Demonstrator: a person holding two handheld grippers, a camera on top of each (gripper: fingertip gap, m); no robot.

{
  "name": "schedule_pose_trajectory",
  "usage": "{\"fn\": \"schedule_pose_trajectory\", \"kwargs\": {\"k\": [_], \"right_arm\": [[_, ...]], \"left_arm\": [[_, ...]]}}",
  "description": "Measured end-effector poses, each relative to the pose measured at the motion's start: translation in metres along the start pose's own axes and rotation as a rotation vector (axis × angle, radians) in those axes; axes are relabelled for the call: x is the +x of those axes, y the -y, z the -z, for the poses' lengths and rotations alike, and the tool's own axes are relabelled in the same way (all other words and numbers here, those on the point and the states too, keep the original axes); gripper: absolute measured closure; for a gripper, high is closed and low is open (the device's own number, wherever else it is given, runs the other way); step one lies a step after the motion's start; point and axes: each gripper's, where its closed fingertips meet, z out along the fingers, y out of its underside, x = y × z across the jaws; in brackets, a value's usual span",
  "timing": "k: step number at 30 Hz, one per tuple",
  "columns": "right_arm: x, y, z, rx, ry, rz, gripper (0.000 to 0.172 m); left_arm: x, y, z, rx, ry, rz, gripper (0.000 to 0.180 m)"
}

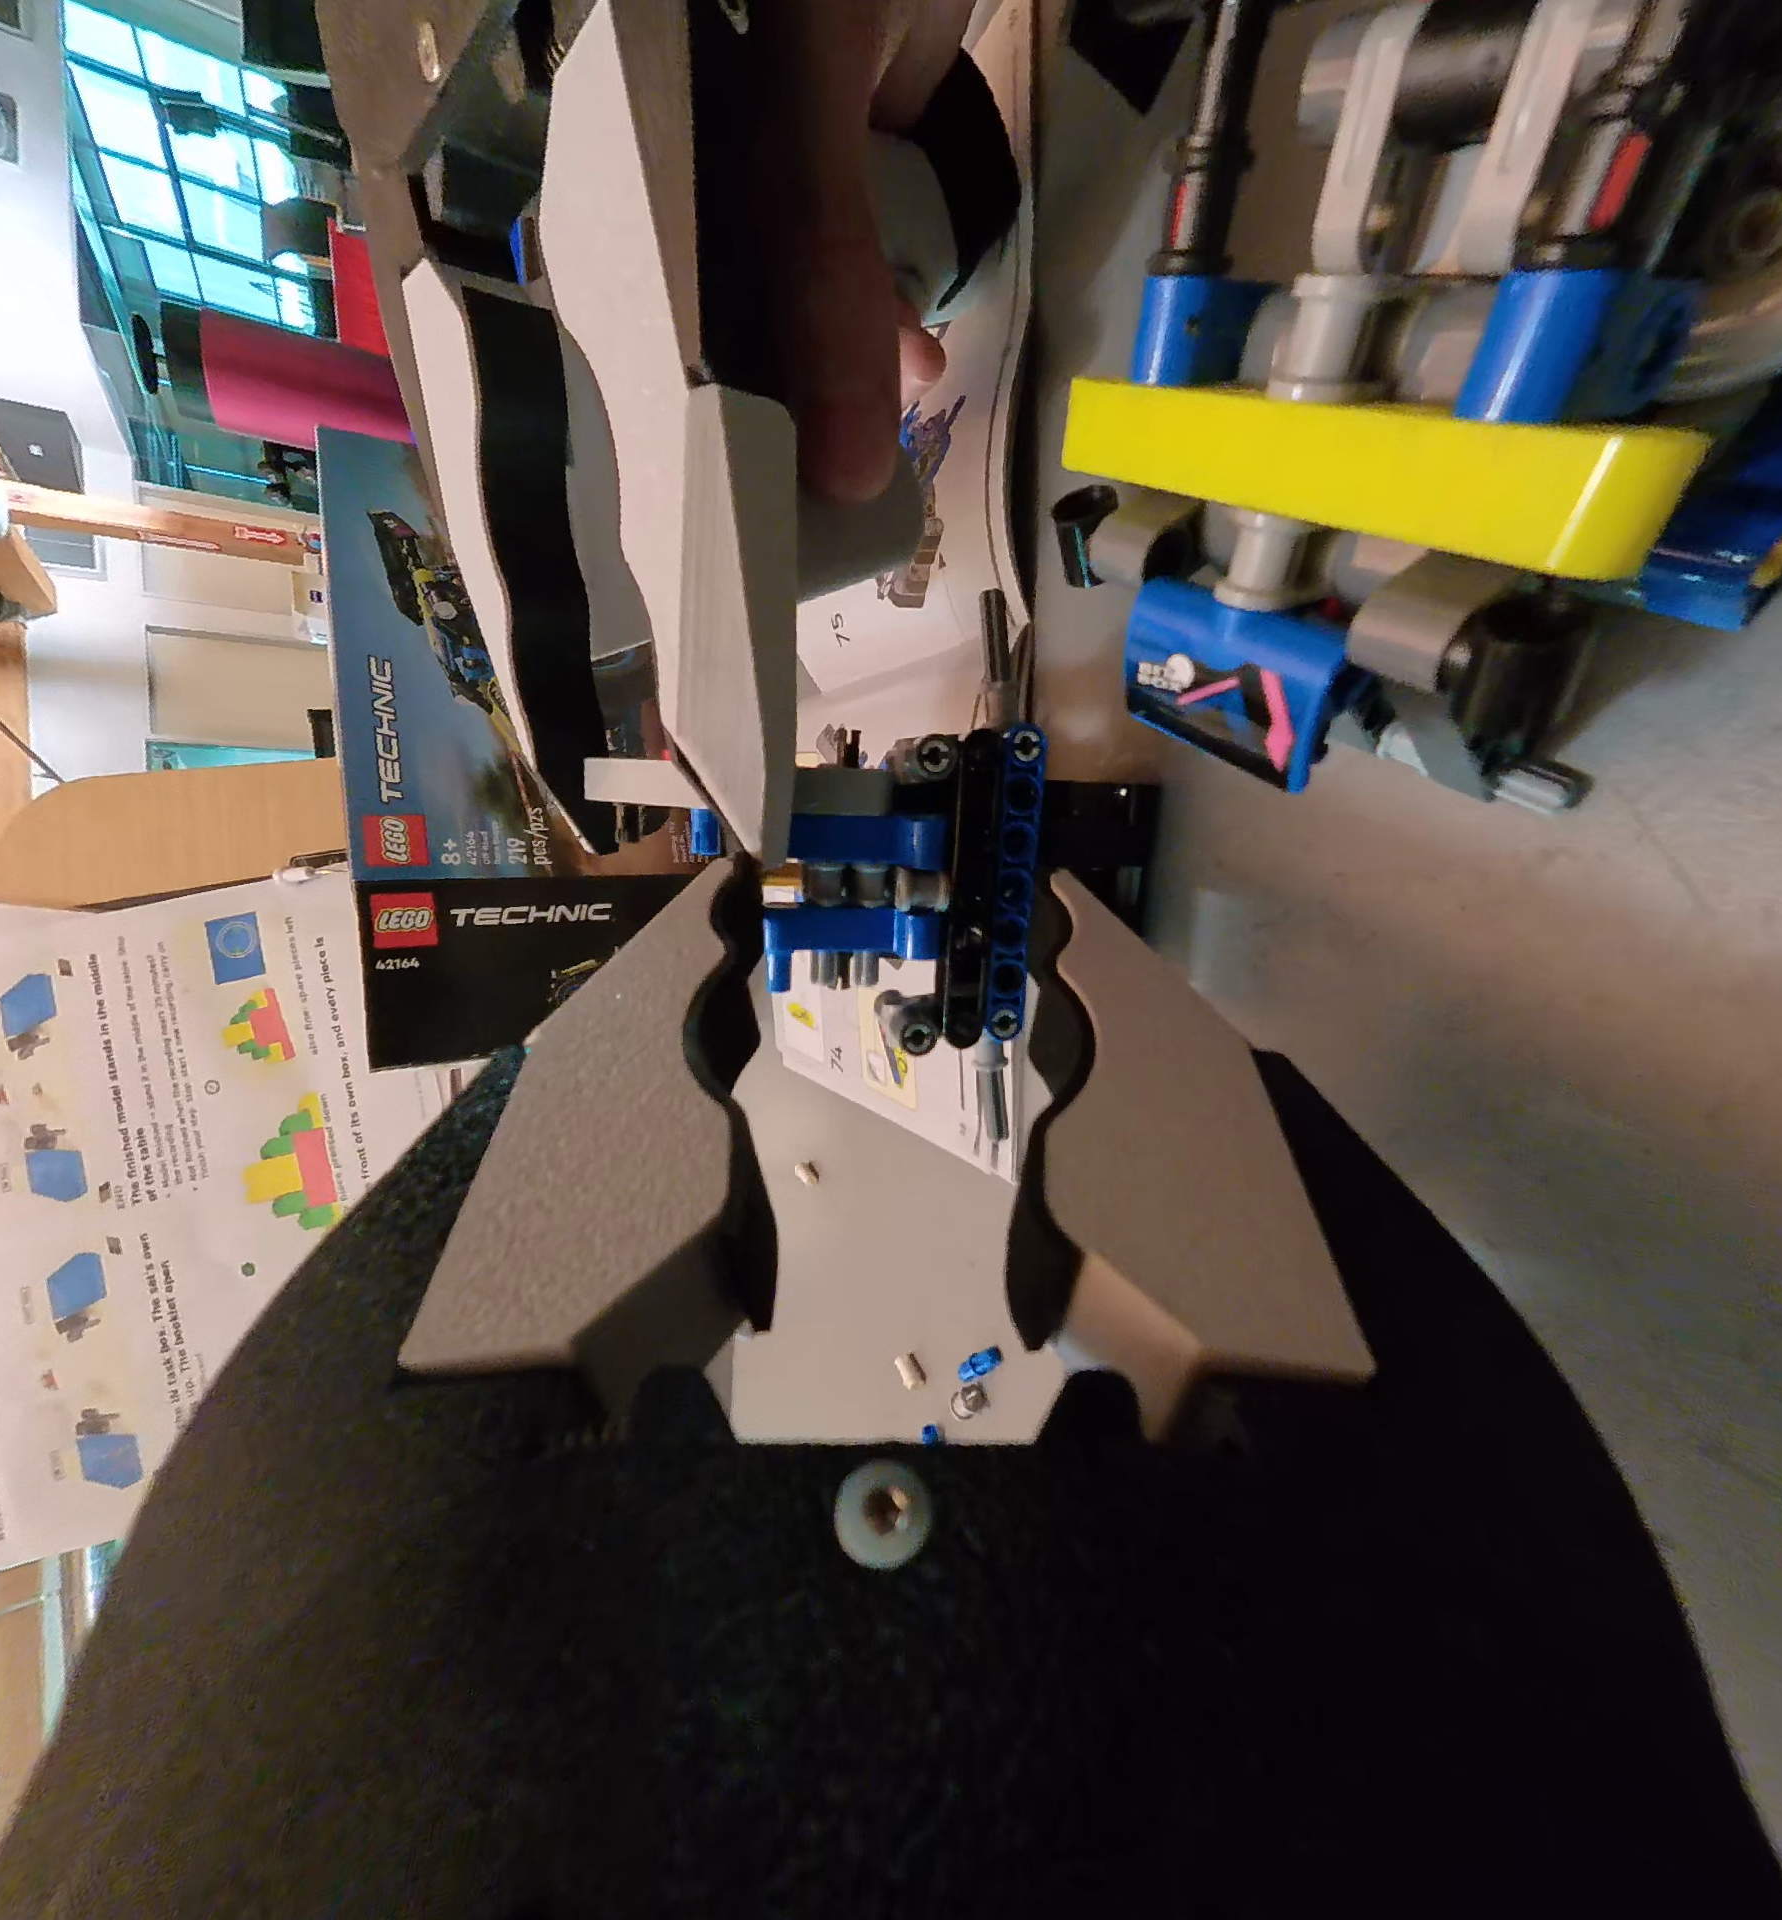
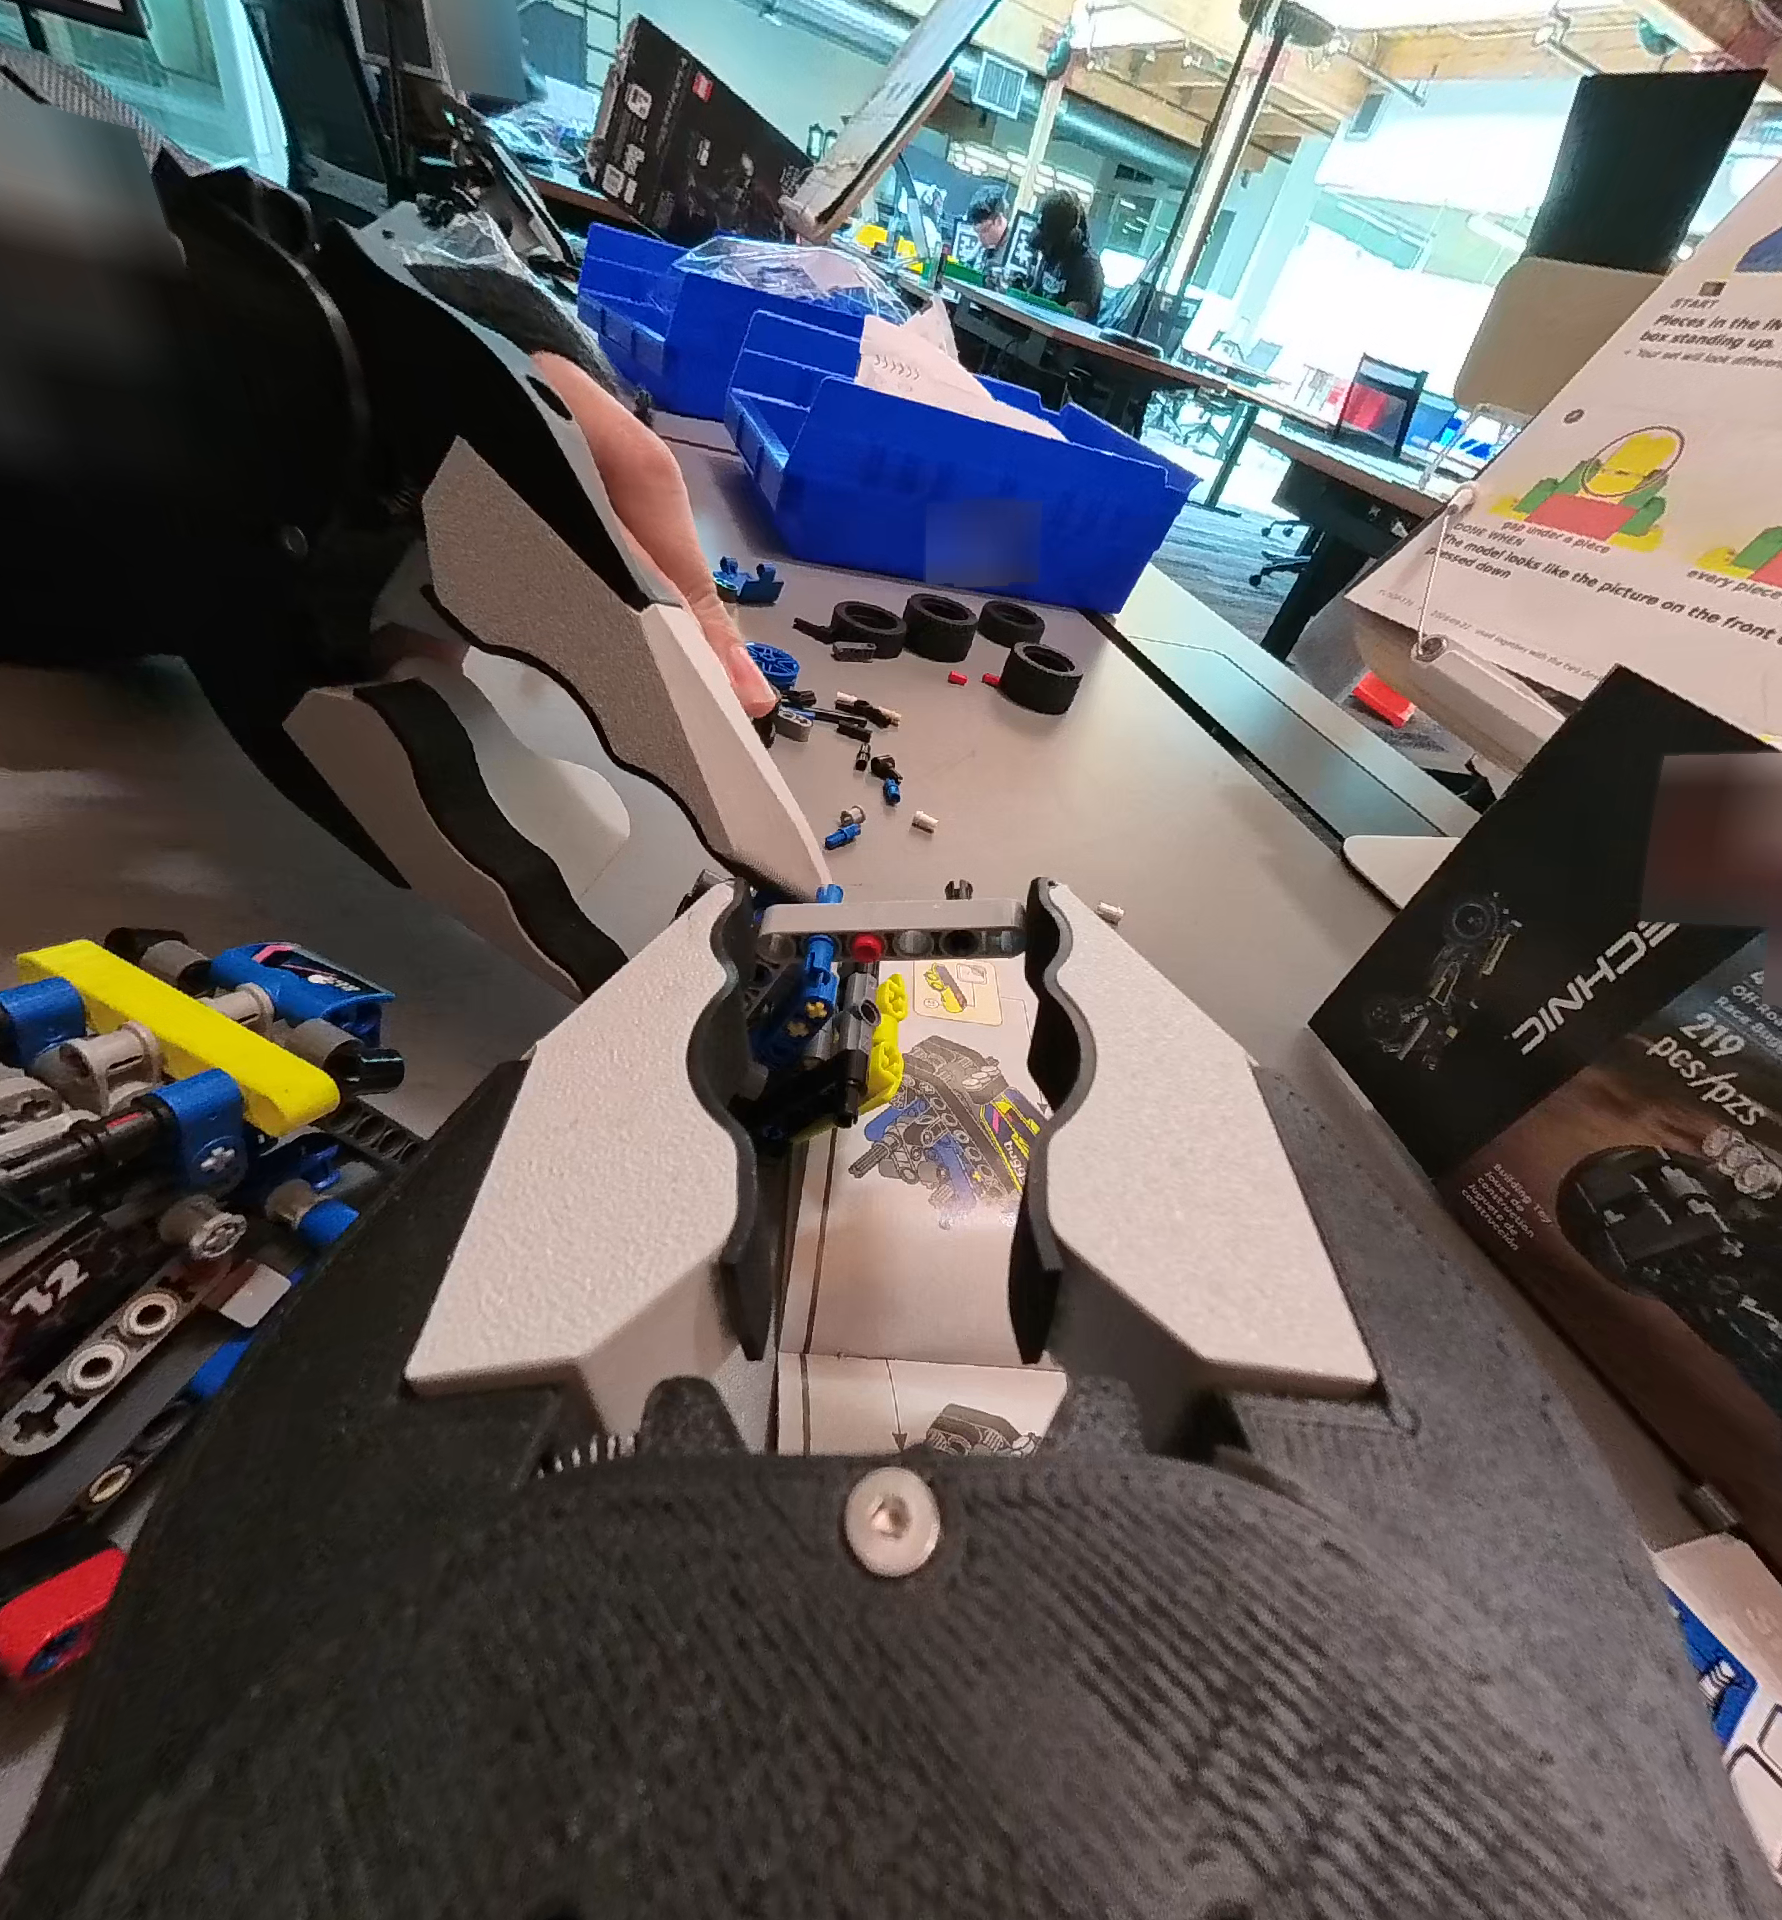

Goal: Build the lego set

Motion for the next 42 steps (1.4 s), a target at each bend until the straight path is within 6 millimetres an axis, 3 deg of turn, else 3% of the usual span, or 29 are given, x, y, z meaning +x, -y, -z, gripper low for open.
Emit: {"fn": "schedule_pose_trajectory", "kwargs": {"k": [12, 26, 42], "right_arm": [[-0.0036, 0.0011, -0.0003, 0.005, 0.014, 0.008, 0.121], [-0.0016, 0.0009, -0.0005, 0.004, 0.002, 0.004, 0.121], [-0.0001, 0.0006, -0.0008, 0.001, -0.003, -0.004, 0.121]], "left_arm": [[-0.0016, -0.0013, 0.0060, 0.056, 0.061, 0.122, 0.126], [0.0017, 0.0024, 0.0029, 0.041, 0.027, -0.039, 0.132], [0.0007, 0.0003, -0.0017, -0.003, -0.050, -0.005, 0.131]]}}
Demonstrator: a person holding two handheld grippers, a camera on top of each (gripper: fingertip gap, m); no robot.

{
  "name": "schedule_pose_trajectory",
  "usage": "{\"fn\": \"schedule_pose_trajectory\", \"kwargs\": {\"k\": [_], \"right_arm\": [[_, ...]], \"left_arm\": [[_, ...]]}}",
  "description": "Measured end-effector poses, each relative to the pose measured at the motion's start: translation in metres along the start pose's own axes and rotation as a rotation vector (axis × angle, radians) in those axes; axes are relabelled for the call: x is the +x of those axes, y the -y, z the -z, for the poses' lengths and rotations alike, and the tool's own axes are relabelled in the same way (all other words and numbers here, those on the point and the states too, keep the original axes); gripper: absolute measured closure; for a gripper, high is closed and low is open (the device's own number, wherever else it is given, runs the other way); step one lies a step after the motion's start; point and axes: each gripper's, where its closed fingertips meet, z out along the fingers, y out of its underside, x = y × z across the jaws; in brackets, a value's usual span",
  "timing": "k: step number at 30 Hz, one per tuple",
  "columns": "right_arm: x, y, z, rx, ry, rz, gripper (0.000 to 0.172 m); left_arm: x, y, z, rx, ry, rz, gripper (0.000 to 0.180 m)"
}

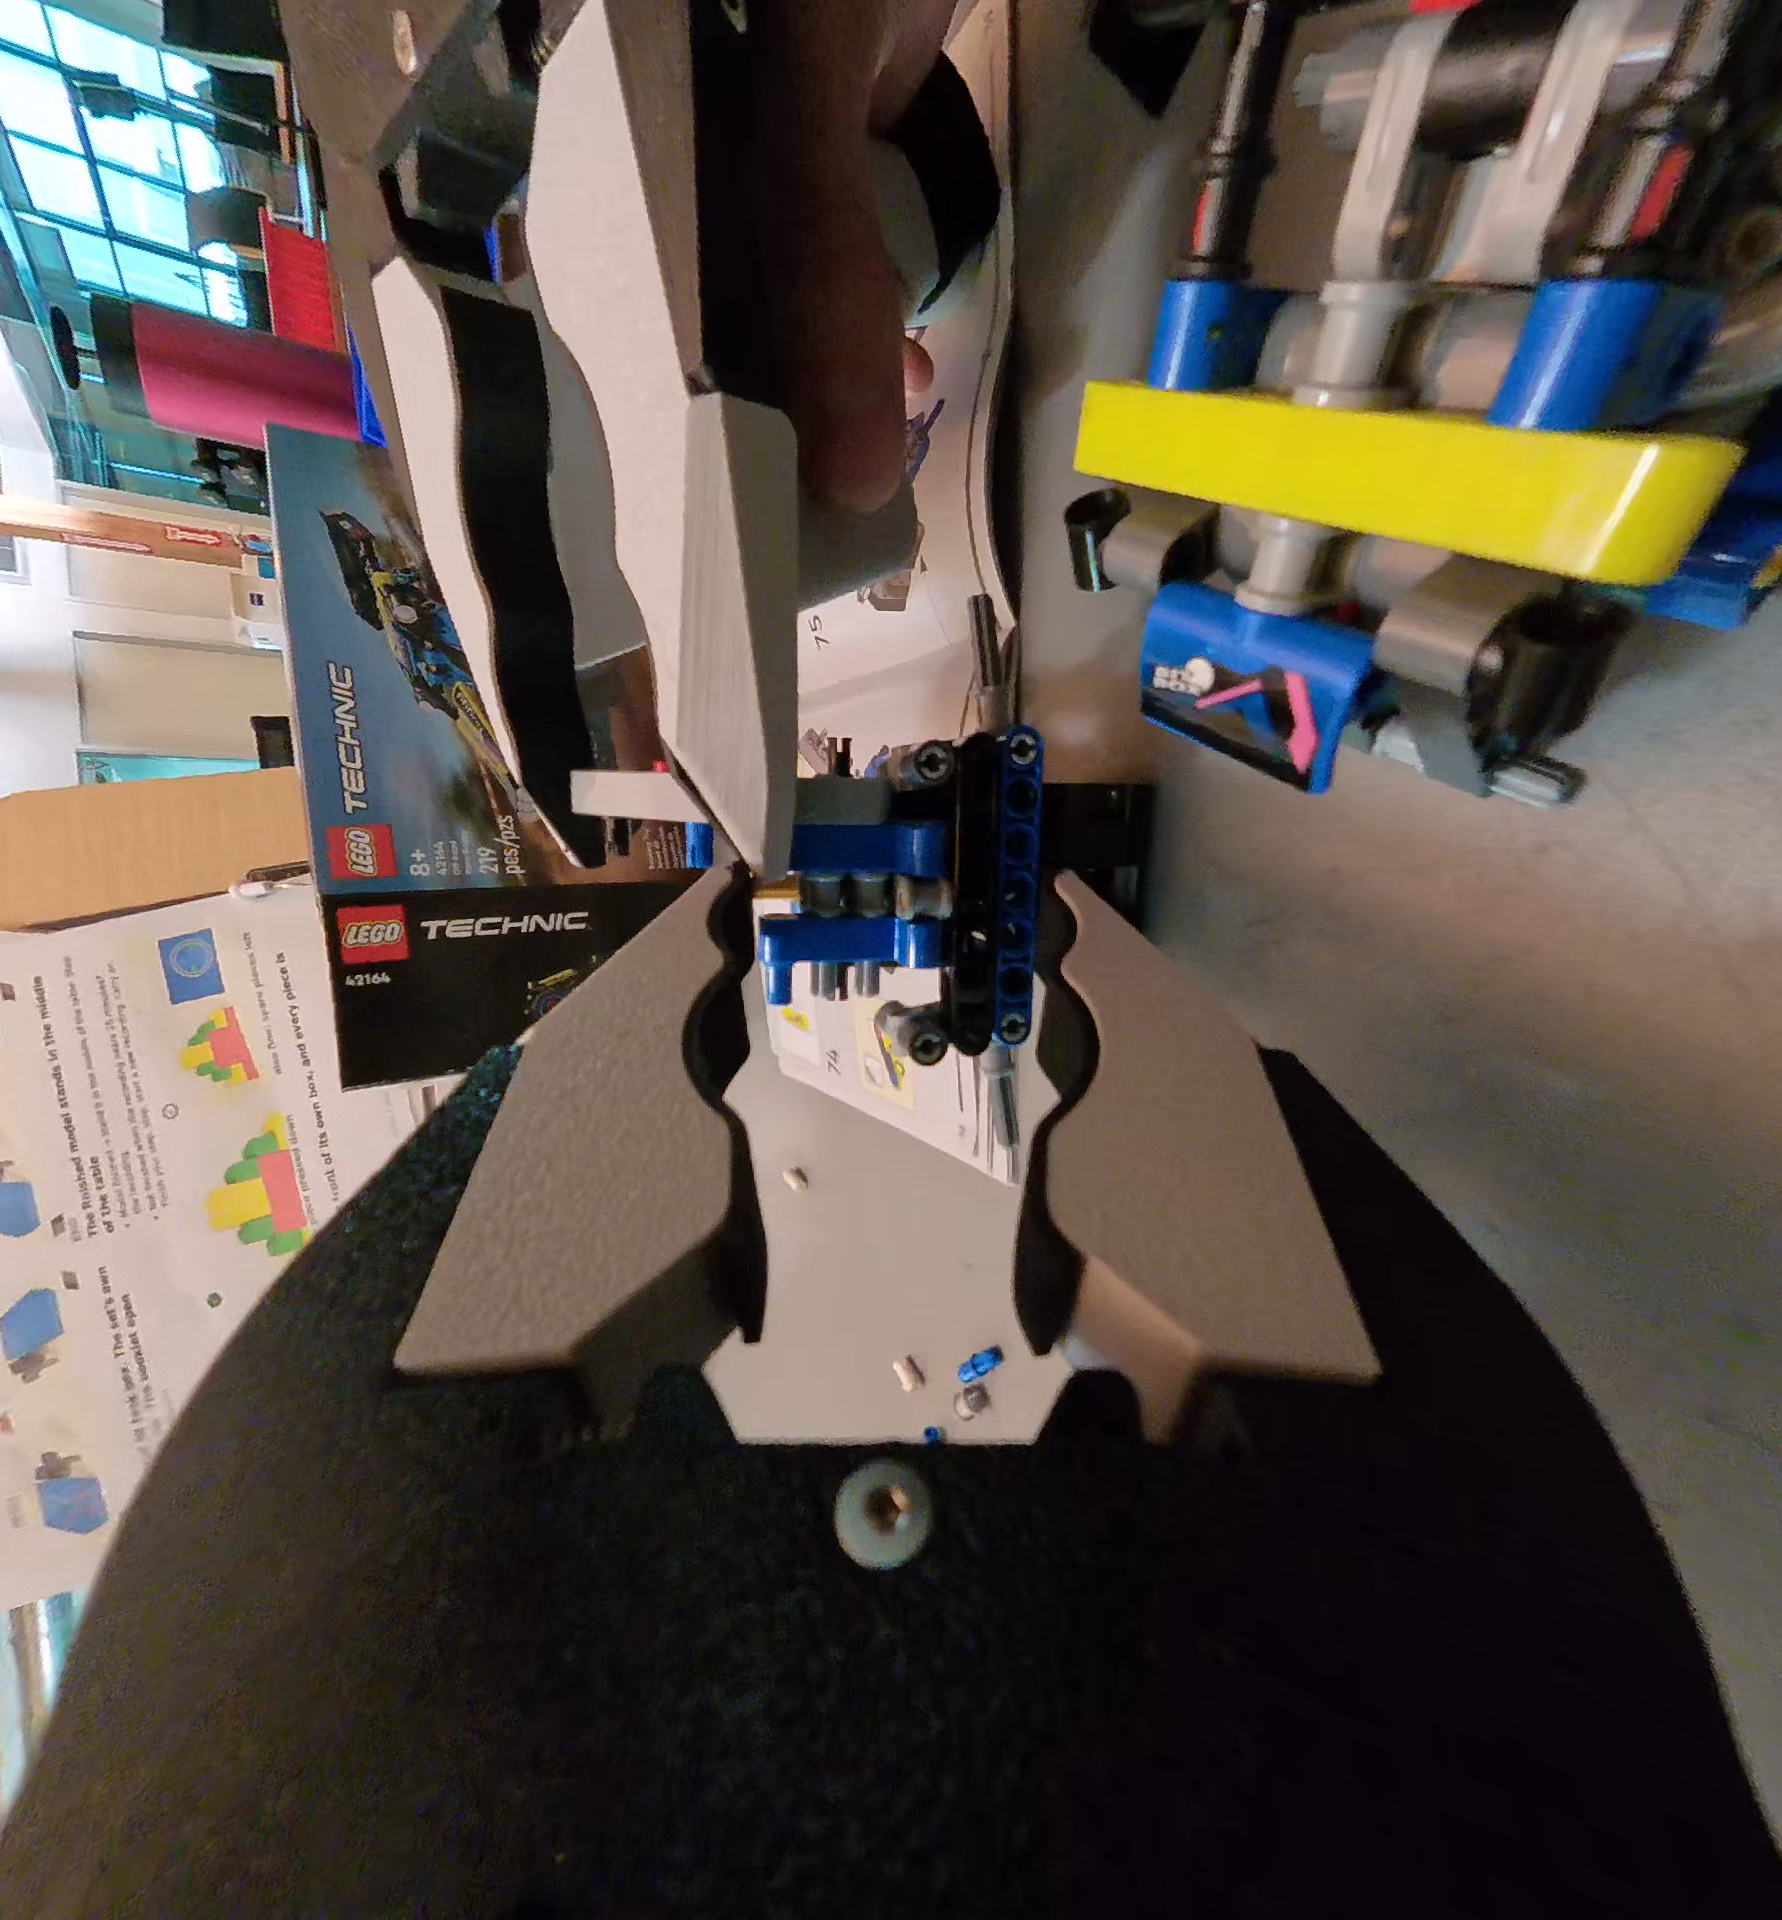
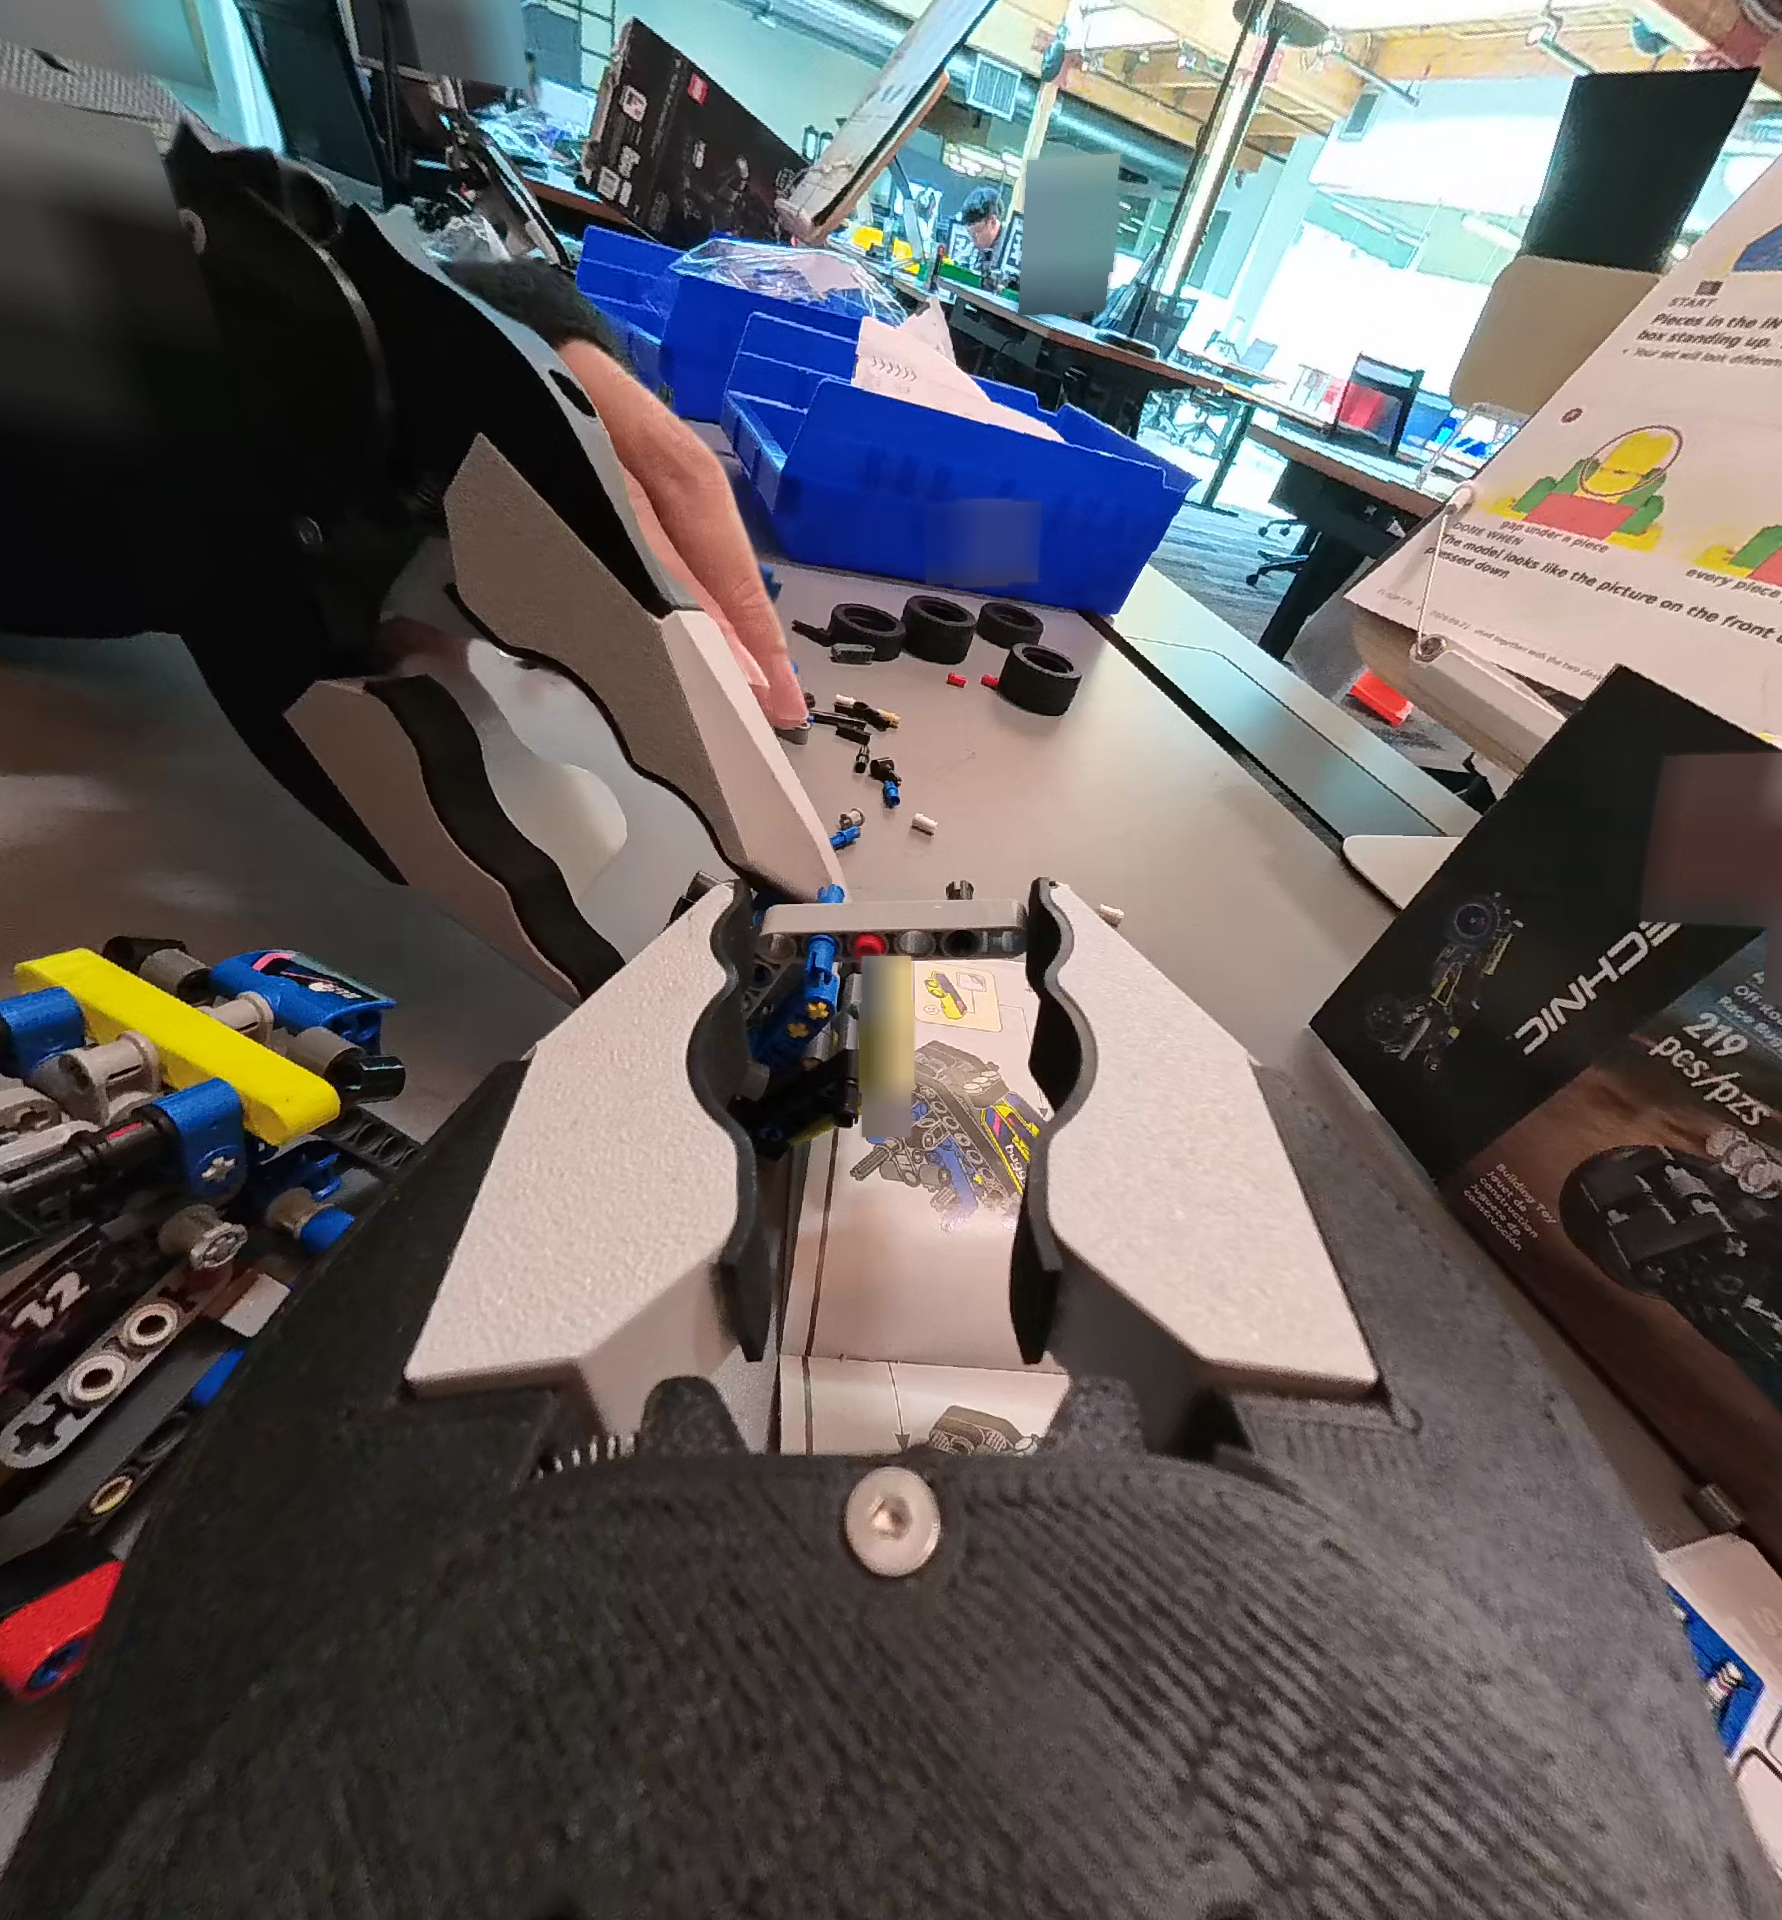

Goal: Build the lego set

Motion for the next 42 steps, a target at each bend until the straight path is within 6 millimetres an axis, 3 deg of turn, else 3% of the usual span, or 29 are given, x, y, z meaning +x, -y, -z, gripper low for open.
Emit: {"fn": "schedule_pose_trajectory", "kwargs": {"k": [19, 26, 29, 32, 34, 39, 42], "right_arm": [[-0.001, -0.001, 0.001, -0.003, -0.006, 0.017, 0.120], [-0.001, 0.000, 0.000, 0.000, 0.002, 0.015, 0.120], [-0.002, 0.002, 0.005, 0.006, 0.022, 0.019, 0.119], [0.003, 0.010, 0.022, 0.015, 0.010, 0.035, 0.104], [0.003, 0.005, 0.028, -0.014, 0.002, 0.021, 0.095], [0.002, -0.013, 0.019, -0.090, -0.033, -0.112, 0.093], [-0.001, -0.009, 0.012, -0.105, 0.000, -0.232, 0.103]], "left_arm": [[0.000, -0.001, -0.001, -0.064, -0.013, -0.058, 0.133], [0.001, -0.001, 0.000, -0.050, 0.005, 0.001, 0.132], [0.001, 0.000, 0.000, -0.031, 0.023, 0.051, 0.131], [-0.004, -0.007, 0.000, -0.009, 0.046, 0.167, 0.131], [-0.010, -0.012, 0.001, 0.022, 0.071, 0.264, 0.132], [-0.018, -0.015, 0.006, 0.095, 0.074, 0.421, 0.133], [-0.023, -0.016, 0.009, 0.101, 0.136, 0.420, 0.133]]}}
